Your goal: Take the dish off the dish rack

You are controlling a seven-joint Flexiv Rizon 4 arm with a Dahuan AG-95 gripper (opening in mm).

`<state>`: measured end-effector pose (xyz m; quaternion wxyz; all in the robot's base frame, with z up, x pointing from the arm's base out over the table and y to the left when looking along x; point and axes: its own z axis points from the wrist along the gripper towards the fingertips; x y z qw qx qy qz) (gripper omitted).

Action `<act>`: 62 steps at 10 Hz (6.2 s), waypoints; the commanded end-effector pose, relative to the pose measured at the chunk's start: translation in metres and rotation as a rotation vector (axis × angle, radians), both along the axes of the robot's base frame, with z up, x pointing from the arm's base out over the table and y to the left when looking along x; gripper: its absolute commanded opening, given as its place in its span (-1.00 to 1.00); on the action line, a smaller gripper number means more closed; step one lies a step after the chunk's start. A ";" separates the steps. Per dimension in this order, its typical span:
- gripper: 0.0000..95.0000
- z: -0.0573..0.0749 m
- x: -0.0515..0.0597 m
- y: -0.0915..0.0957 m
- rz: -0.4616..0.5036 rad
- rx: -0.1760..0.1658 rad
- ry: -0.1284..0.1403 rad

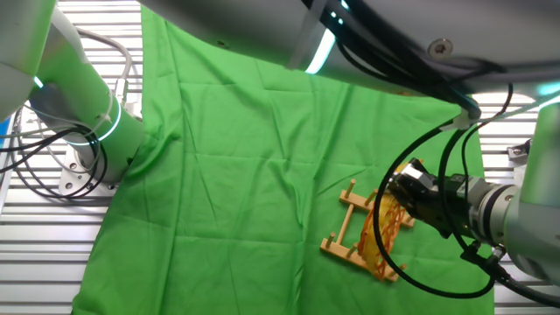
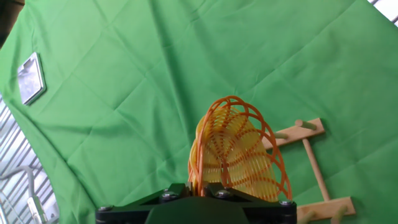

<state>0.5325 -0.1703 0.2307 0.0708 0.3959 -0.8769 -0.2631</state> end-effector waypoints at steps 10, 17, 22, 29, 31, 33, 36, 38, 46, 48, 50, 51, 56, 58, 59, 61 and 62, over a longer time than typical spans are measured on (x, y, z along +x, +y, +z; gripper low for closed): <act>-1.00 -0.005 0.023 0.032 -0.085 -0.051 -0.012; -1.00 -0.005 0.052 0.061 -0.120 -0.091 -0.025; -1.00 0.003 0.074 0.080 -0.137 -0.104 -0.021; -1.00 0.001 0.070 0.077 -0.089 -0.132 -0.048; -1.00 -0.002 0.063 0.071 -0.073 -0.121 -0.055; -1.00 -0.004 0.059 0.069 -0.062 -0.119 -0.054; -1.00 -0.004 0.059 0.069 0.010 -0.099 -0.062; -1.00 -0.004 0.059 0.069 0.069 -0.081 -0.082; -1.00 -0.004 0.040 0.112 -0.051 -0.097 -0.118; -1.00 -0.014 0.027 0.133 -0.089 -0.105 -0.137; -1.00 -0.019 0.027 0.146 -0.116 -0.118 -0.144; -1.00 -0.020 0.029 0.150 -0.118 -0.119 -0.145; -1.00 -0.020 0.029 0.150 -0.062 -0.133 -0.099; -1.00 -0.020 0.029 0.150 0.019 -0.110 -0.094; -1.00 -0.020 0.029 0.150 0.051 -0.102 -0.083; -1.00 -0.020 0.029 0.150 0.049 -0.103 -0.064; -1.00 -0.020 0.029 0.150 0.036 -0.106 -0.066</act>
